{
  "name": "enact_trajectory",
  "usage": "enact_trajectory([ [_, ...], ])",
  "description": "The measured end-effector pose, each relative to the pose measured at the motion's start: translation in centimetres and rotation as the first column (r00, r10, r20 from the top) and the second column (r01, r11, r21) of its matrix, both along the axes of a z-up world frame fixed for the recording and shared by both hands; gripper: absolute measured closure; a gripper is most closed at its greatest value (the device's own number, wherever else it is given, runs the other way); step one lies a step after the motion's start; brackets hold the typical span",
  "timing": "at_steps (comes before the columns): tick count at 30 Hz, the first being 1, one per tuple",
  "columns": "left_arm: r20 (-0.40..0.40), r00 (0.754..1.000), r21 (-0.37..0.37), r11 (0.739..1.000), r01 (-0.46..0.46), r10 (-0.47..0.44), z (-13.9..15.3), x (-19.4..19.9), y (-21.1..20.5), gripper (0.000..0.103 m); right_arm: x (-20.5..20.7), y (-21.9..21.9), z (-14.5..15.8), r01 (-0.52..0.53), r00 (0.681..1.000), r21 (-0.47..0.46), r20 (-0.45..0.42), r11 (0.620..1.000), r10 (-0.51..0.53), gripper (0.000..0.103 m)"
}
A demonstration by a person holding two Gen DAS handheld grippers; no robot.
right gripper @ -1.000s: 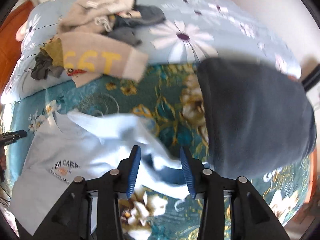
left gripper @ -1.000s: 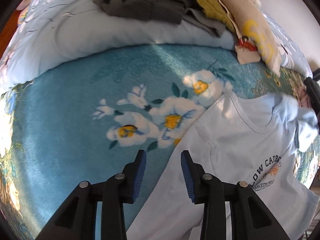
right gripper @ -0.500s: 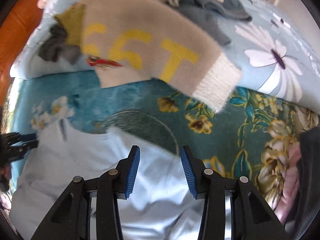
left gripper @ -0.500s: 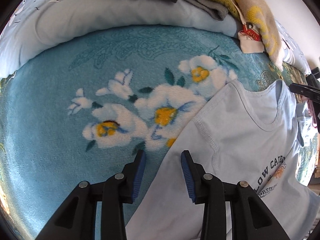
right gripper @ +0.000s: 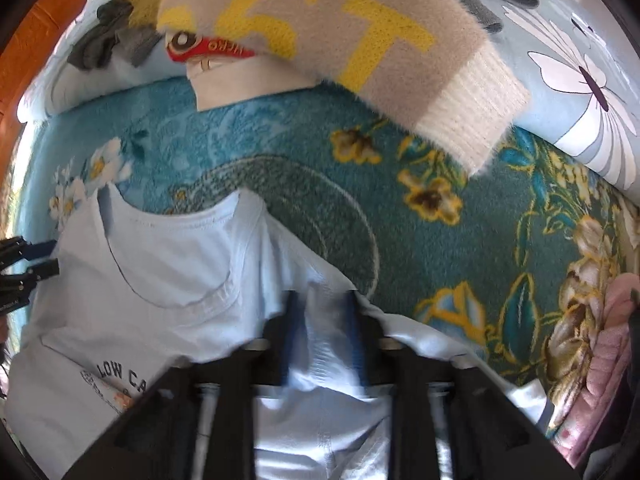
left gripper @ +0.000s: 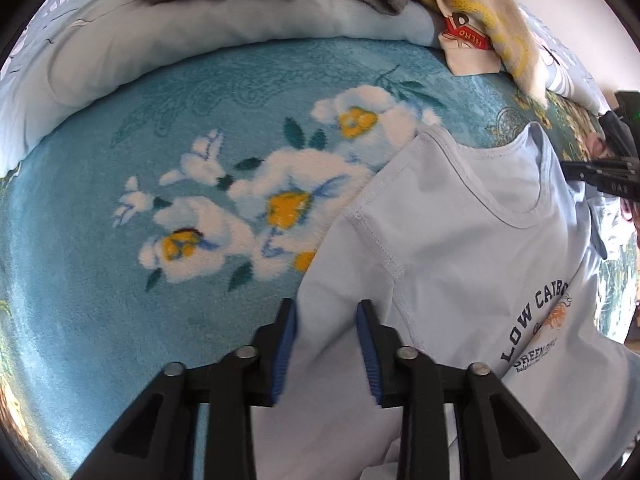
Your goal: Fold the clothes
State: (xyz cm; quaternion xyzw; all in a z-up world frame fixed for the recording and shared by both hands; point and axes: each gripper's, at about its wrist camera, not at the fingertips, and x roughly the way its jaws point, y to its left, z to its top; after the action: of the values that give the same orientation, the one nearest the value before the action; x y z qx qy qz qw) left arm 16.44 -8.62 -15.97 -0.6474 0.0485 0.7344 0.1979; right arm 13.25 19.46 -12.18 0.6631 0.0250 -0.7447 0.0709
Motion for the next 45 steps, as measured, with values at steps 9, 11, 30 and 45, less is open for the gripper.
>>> enact_trajectory([
  [9,-0.071,0.997,-0.031,0.999,-0.036,0.033,1.5,1.8,-0.6,0.1,2.8,-1.1,2.1,0.004,0.997,0.003,-0.075,1.0,-0.003,0.096],
  [11,-0.112,0.992,-0.035,0.998,-0.056,0.052,2.7,2.0,-1.0,0.1,3.0,-0.9,3.7,0.019,0.992,-0.006,-0.124,1.0,-0.02,0.097],
  [30,-0.41,0.899,-0.091,0.974,-0.207,0.153,8.7,-5.9,-5.0,0.1,-5.1,-4.2,12.2,-0.034,0.916,-0.082,-0.4,0.996,-0.002,0.097],
  [45,-0.173,0.952,-0.081,0.96,-0.268,0.251,-1.5,-12.1,-6.2,0.1,-12.3,-4.6,3.1,0.063,0.967,-0.091,-0.241,0.994,-0.083,0.097],
])
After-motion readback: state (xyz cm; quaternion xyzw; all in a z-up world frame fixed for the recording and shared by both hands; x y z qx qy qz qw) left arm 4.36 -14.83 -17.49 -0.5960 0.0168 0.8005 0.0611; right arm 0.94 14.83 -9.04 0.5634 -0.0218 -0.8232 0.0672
